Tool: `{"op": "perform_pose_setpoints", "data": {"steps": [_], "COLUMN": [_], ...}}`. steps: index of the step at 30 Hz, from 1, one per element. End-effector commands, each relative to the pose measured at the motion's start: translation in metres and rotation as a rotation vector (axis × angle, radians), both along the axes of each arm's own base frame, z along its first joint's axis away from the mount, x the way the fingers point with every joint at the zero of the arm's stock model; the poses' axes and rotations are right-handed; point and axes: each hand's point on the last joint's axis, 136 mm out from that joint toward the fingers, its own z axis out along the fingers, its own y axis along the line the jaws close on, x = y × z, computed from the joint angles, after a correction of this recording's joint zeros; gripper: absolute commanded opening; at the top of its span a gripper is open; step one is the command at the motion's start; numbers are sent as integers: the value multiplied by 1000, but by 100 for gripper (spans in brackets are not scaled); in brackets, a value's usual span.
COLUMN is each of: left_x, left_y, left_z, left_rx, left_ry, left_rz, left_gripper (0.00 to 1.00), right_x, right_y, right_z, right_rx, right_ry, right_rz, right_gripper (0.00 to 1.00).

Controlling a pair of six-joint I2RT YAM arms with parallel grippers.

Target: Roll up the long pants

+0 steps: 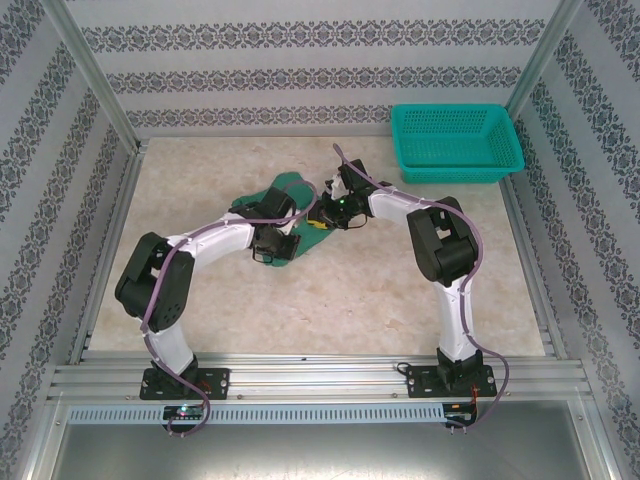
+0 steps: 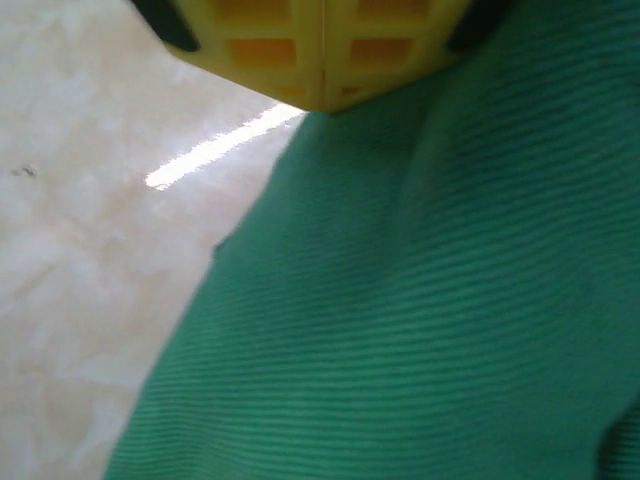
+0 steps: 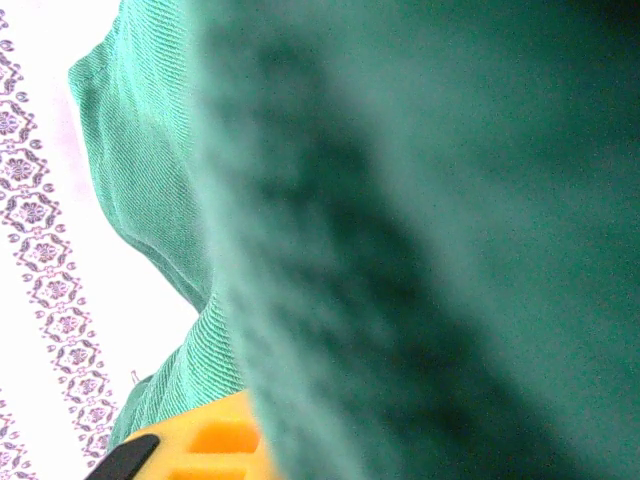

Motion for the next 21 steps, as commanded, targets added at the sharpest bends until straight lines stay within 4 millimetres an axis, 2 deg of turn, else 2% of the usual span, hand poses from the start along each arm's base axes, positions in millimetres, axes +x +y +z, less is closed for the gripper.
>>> {"op": "perform_pose_setpoints", "data": {"steps": [1, 4, 8, 11, 13, 14, 15, 16, 19, 21], "left_x": [5, 9, 14, 13, 14, 16, 16, 17, 19, 24], "left_y": [9, -6, -37, -56, -60, -57, -56, -55, -45, -30], "left_z": [2, 17, 33, 33, 32, 31, 32, 33, 36, 45], "left_rx": [8, -79, -273, -349, -310, -272, -248, -232, -157, -69], "left_ry": [-38, -63, -60, 23, -3, -27, -37, -53, -88, -137], "left_rz": [77, 65, 66, 58, 39, 37, 30, 22, 7, 15], "left_gripper": [0, 0, 0, 0, 0, 23, 71, 88, 85, 80], "right_x": [-27, -26, -25, -25, -25, -26, -26, -27, -27, -27], "right_y": [-22, -23, -23, -22, -23, -22, -23, -24, -25, -27], "right_z": [-62, -61, -61, -61, -61, -61, -61, -62, -62, -63], "right_rx": [-156, -157, -159, -158, -160, -160, -161, -163, -166, -168], "right_ry": [157, 151, 153, 152, 153, 151, 152, 155, 156, 157], "right_rz": [-23, -25, -29, -30, -30, -28, -28, -28, -28, -31], "right_gripper": [20, 20, 20, 20, 20, 20, 19, 19, 19, 19]}}
